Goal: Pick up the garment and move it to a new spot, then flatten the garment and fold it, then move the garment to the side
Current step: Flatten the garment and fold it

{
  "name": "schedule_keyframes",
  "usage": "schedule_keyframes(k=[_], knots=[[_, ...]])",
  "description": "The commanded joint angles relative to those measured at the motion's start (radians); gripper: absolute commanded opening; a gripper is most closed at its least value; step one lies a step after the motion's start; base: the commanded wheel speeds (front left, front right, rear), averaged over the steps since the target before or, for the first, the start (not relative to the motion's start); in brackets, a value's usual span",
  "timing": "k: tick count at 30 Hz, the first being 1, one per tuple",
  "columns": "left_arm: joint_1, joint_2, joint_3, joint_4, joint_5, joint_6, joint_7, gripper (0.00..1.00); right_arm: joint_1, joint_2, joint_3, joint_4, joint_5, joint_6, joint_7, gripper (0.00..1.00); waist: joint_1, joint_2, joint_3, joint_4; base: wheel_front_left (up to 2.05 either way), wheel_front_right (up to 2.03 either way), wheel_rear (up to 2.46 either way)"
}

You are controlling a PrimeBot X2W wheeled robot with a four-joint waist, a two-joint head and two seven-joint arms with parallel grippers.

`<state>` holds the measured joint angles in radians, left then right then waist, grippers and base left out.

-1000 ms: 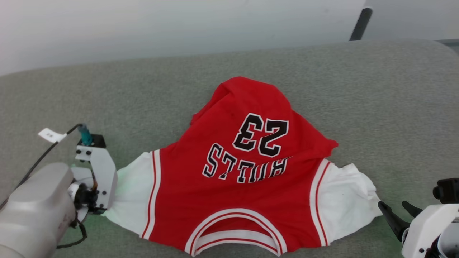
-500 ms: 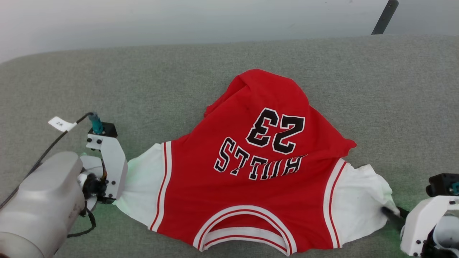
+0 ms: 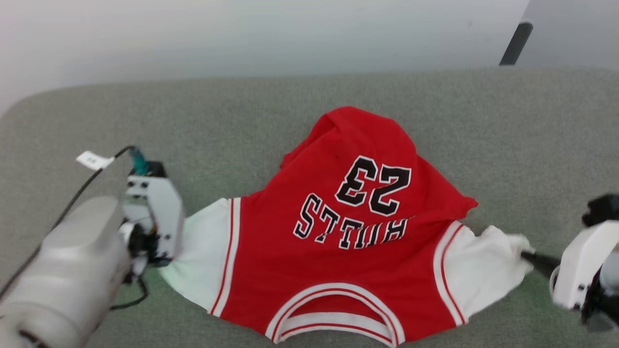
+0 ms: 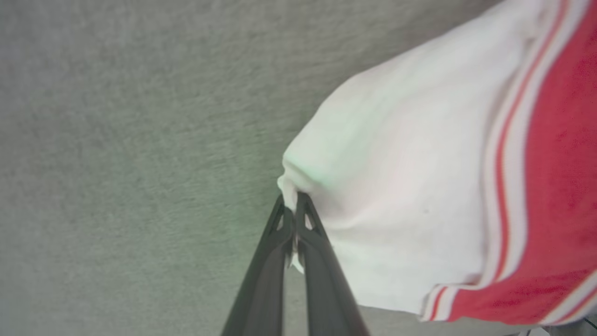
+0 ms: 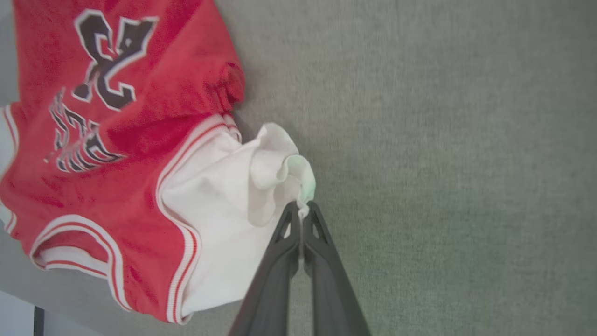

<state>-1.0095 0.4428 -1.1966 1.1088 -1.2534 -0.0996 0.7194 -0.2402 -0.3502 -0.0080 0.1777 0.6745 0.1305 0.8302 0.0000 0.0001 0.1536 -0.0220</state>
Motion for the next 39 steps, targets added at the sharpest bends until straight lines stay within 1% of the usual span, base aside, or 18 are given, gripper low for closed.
schedule_keyframes(k=[1,5,9,11,14,18,24,30,35,39], knots=[[-0.017,-0.029,0.007,-0.011,-0.017,-0.004,0.005,0.0,-0.016,-0.006,-0.007,-0.009,0.008,0.0,0.011,0.0,0.0,-0.0001,-0.048,0.013,0.0,0.0,0.0],[-0.072,-0.037,0.025,-0.022,-0.025,-0.009,0.012,0.0,-0.095,-0.012,-0.021,-0.041,0.032,0.0,0.06,0.0,0.0,-0.0001,-0.105,0.029,0.0,0.0,0.0],[-0.133,-0.063,0.041,-0.031,-0.033,-0.01,0.008,0.0,-0.187,-0.001,-0.015,-0.052,0.031,0.0,0.092,0.0,0.0,-0.0001,-0.153,0.035,0.0,0.0,0.0],[-0.174,-0.063,0.051,-0.032,-0.032,-0.007,0.006,0.0,-0.244,0.006,-0.007,-0.049,0.026,0.0,0.094,0.0,0.0,-0.0001,-0.167,0.036,0.0,0.0,0.0],[-0.226,-0.064,0.068,-0.036,-0.035,-0.009,-0.011,0.0,-0.335,0.01,0.004,-0.031,0.012,0.0,0.07,0.0,0.0,-0.0001,-0.18,0.035,0.0,0.0,0.0],[-0.312,-0.056,0.09,-0.035,-0.022,-0.014,-0.064,0.0,-0.465,0.025,0.017,0.03,-0.005,0.0,0.017,0.0,0.0,-0.0001,-0.187,0.029,0.0,0.0,0.0],[-0.428,-0.046,0.111,-0.003,0.002,-0.006,-0.147,0.0,-0.679,0.036,0.034,0.177,-0.043,0.0,-0.125,0.0,0.0,-0.0001,-0.196,0.02,0.0,0.0,0.0],[-0.529,-0.051,0.14,0.036,0.019,0.005,-0.268,0.0,-0.879,0.023,0.089,0.336,-0.092,0.0,-0.319,0.0,0.0,-0.0001,-0.194,0.019,0.0,0.0,0.0],[-0.594,-0.056,0.164,0.074,0.025,0.014,-0.369,0.0,-1.011,0.015,0.146,0.481,-0.13,0.0,-0.467,0.0,0.0,-0.0001,-0.199,0.022,0.0,0.0,0.0],[-0.625,-0.06,0.174,0.101,0.032,0.012,-0.431,0.0,-1.091,0.013,0.187,0.591,-0.143,0.0,-0.547,0.0,0.0,-0.0001,-0.199,0.023,0.0,0.0,0.0]])
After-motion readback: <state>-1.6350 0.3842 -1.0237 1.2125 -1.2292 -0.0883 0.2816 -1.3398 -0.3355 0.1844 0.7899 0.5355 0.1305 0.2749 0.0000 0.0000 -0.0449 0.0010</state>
